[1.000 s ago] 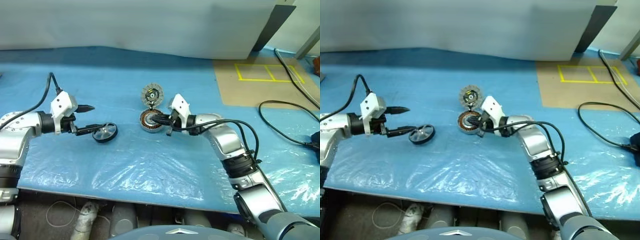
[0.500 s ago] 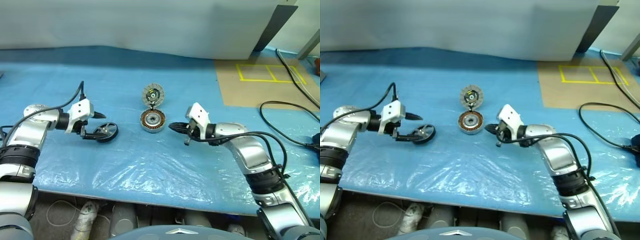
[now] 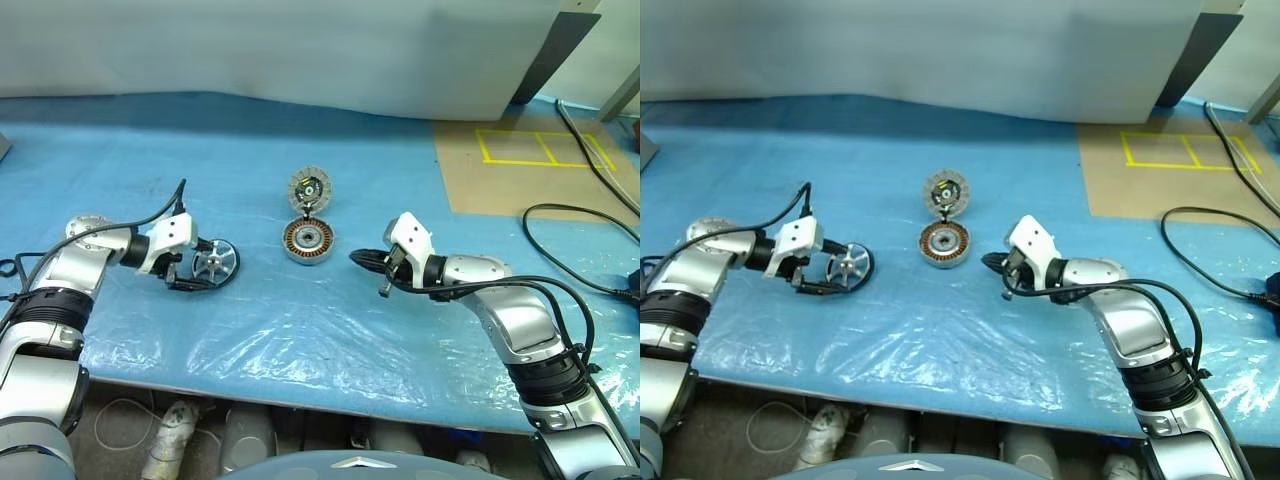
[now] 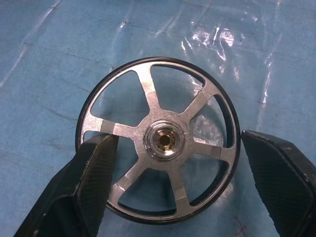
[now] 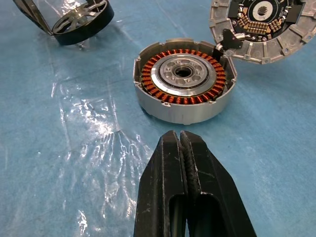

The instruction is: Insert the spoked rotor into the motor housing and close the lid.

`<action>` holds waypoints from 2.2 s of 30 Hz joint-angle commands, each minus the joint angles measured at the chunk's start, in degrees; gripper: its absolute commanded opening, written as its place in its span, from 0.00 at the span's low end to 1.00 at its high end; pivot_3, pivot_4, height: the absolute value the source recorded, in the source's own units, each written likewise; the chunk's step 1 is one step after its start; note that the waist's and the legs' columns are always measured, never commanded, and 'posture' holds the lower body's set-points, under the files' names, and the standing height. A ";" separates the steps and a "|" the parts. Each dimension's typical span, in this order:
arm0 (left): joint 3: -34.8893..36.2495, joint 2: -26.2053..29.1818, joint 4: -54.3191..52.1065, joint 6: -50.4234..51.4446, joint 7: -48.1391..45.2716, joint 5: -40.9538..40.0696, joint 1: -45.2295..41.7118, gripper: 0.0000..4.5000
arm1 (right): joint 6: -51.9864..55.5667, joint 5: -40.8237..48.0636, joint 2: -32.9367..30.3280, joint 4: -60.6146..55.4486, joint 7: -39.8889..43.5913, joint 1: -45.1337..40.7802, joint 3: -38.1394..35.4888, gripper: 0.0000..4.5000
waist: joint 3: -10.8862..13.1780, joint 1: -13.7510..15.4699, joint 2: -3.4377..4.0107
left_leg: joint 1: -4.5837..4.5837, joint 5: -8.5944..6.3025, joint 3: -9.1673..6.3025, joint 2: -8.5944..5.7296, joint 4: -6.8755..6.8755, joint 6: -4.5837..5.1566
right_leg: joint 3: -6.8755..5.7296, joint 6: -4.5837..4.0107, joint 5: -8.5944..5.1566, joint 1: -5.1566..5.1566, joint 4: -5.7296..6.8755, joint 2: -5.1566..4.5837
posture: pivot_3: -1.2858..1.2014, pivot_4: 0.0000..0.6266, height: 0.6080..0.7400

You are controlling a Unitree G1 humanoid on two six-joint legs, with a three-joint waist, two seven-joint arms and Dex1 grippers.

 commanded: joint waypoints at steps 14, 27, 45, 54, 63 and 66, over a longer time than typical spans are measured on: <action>2.85 -2.21 1.71 2.77 -0.51 -3.18 -0.62 0.93 | -1.52 -0.95 -0.89 -1.31 -1.00 0.93 0.70 0.01 | 0.00 0.06 0.00 | 0.00 0.00 0.00 0.00 0.02 0.00 | 0.00 0.00 0.00 0.00 0.01 -0.01 | 0.52 0.24 1.00; 2.17 -1.48 2.55 -2.56 0.76 -0.69 0.71 0.73 | -2.51 -1.68 -0.54 0.05 -1.32 0.43 1.15 0.00 | 0.00 0.10 0.00 | 0.00 0.00 0.00 0.00 0.00 0.00 | 0.00 0.00 0.00 0.00 0.00 -0.01 | 0.52 0.24 1.00; 5.00 -1.97 -5.38 0.74 -0.31 -6.38 3.41 0.73 | -2.36 -1.51 -0.06 0.64 -1.68 0.16 0.71 0.00 | 0.00 0.04 0.00 | 0.00 0.00 0.00 0.00 0.00 0.00 | -0.01 0.00 0.00 0.00 0.00 -0.01 | 0.52 0.24 1.00; 6.54 -4.91 -11.34 5.43 2.33 -9.78 2.25 0.73 | -2.29 -1.53 0.10 1.04 -1.73 -0.08 0.70 0.00 | 0.00 0.26 0.00 | -0.02 0.00 0.00 0.00 0.00 0.00 | -0.01 -0.02 -0.01 0.00 0.00 -0.01 | 0.52 0.24 1.00; 3.90 -15.26 -12.72 9.54 7.26 -10.38 -0.86 0.73 | -1.74 -1.14 1.27 1.00 -3.62 -0.70 -0.65 0.00 | 0.00 0.10 0.00 | -0.03 0.00 0.00 -0.01 0.02 0.00 | 0.00 0.00 0.01 0.00 0.01 0.00 | 0.52 0.24 1.00; 3.41 -18.22 -11.27 9.20 8.31 -10.19 -2.13 0.73 | -1.48 -1.23 1.41 0.53 -4.23 -0.21 -0.64 0.00 | 0.00 0.14 -0.01 | -0.05 0.00 0.00 -0.02 0.01 0.01 | 0.00 0.01 0.01 0.00 0.00 0.00 | 0.52 0.24 1.00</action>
